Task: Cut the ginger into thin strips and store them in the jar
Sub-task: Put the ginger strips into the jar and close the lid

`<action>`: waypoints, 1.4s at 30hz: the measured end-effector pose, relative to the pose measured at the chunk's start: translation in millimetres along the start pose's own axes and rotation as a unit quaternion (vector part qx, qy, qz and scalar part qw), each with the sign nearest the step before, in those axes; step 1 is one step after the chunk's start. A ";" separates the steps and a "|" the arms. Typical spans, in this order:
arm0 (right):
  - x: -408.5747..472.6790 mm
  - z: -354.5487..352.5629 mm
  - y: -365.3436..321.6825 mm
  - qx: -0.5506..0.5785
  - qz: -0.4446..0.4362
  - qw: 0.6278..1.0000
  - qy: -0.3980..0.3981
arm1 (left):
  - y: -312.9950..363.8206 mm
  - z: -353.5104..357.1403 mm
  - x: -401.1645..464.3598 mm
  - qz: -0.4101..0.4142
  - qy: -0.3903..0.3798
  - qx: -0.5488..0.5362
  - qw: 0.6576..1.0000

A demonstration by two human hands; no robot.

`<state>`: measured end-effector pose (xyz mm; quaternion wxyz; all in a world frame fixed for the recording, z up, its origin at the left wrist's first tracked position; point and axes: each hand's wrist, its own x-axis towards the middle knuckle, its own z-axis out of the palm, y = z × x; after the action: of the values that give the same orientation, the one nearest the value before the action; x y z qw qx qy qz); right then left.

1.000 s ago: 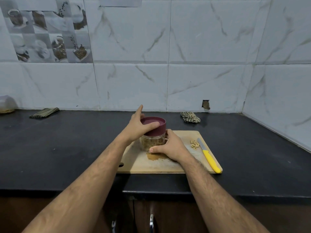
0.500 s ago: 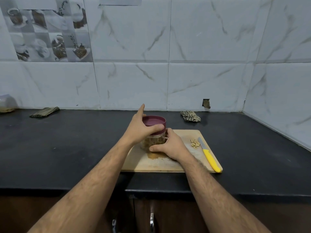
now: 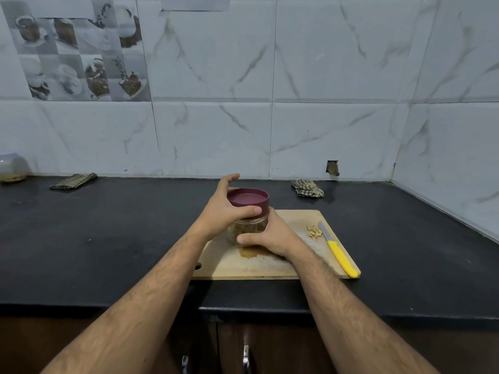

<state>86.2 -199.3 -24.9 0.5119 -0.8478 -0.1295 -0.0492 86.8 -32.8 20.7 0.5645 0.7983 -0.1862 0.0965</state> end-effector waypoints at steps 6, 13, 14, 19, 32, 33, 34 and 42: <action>-9.7 -3.9 -12.3 0.022 -0.025 0.997 0.064 | 4.1 4.6 -3.6 -0.005 0.051 -0.041 0.998; -4.8 7.3 -20.8 -0.119 -0.082 0.965 0.217 | 20.4 24.0 -4.0 -0.046 0.183 0.009 0.982; -5.9 5.9 -20.0 -0.116 -0.087 0.965 0.216 | 21.5 21.7 -3.8 -0.052 0.171 0.008 0.984; -11.8 -6.7 -16.8 -0.030 -0.089 0.976 0.197 | 30.9 -8.5 -5.4 -0.038 0.081 -0.032 0.996; -12.6 4.0 -18.9 -0.096 -0.075 0.974 0.192 | 39.3 -13.5 -0.1 -0.070 0.034 0.120 0.990; -12.8 5.6 -20.1 -0.118 -0.077 0.970 0.200 | 45.1 -7.8 -2.2 -0.084 0.060 0.163 0.981; -12.6 6.4 -21.4 -0.134 -0.078 0.966 0.208 | 50.0 -3.4 -2.4 -0.095 0.082 0.200 0.972; -19.8 -5.2 -21.2 -0.016 -0.059 0.984 0.166 | 54.3 -9.7 5.2 -0.073 -0.008 0.108 0.991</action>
<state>61.7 -197.8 -8.6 0.5093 -0.8264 -0.0919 -0.2218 70.0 -40.6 72.9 0.4792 0.8668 -0.1200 0.0683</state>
